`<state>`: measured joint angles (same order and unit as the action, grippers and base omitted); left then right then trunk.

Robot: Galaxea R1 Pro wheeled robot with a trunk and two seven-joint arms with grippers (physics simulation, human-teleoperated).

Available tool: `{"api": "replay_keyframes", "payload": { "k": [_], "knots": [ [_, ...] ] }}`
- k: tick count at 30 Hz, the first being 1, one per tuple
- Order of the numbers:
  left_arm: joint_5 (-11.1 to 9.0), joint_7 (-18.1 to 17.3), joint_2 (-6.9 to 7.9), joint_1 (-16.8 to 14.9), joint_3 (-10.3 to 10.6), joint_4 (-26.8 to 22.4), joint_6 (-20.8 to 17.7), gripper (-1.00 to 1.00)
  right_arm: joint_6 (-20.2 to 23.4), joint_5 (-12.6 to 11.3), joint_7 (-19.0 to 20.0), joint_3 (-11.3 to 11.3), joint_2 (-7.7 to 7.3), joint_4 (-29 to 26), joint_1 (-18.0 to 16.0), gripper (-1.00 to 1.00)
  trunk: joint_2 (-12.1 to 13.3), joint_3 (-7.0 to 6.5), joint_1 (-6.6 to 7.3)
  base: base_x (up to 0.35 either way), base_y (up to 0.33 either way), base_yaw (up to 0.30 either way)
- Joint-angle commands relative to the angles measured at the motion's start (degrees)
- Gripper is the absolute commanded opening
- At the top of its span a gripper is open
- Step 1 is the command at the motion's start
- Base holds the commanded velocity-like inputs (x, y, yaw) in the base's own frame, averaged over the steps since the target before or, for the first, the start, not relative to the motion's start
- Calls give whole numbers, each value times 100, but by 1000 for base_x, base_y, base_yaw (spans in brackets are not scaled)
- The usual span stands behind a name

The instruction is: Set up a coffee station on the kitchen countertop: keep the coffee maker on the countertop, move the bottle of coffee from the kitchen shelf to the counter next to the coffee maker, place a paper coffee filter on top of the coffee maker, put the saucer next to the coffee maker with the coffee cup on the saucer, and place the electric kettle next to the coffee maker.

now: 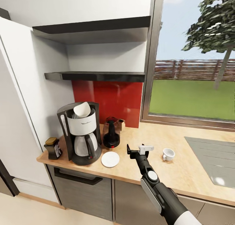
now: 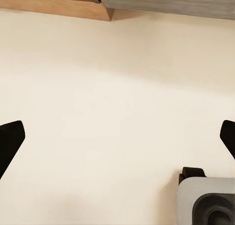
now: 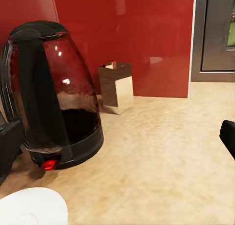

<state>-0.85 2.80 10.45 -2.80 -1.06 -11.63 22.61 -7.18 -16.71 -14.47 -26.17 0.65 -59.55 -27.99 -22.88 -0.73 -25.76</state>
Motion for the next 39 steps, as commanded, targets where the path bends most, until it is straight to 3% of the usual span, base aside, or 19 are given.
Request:
{"api": "replay_keyframes", "payload": {
  "k": [1,10,16,19,23,26,39],
  "knots": [
    [-9,1,0,-1,-8,4,17,100,-38,-61,-29,-21,-3,5,-5,100,-4,0,-2,1,-1,-153],
    [-3,1,5,-1,-3,88,-15,100,-38,-61,-29,-20,-3,5,-5,100,-4,-26,-2,0,0,-259],
    [17,97,81,6,1,984,-55,100,-38,-61,-29,-20,-3,5,-5,100,-4,-44,-2,0,0,-291],
    [15,437,183,3,-4,1194,-603,100,-38,-61,-29,-25,3,2,-5,100,-4,-53,-2,0,0,-291],
    [17,658,176,-1,21,1201,-1948,100,-38,-65,-29,-26,5,-13,-5,100,-4,-65,-2,0,0,-291],
    [29,711,162,-1,50,1200,-2370,100,-38,-68,-29,-28,5,-15,-5,100,-4,-73,-2,0,0,-291],
    [41,754,131,-1,43,1216,-2481,100,-38,-64,-29,-29,7,-13,-5,100,-4,-92,-2,0,0,-291]
  ]
}}
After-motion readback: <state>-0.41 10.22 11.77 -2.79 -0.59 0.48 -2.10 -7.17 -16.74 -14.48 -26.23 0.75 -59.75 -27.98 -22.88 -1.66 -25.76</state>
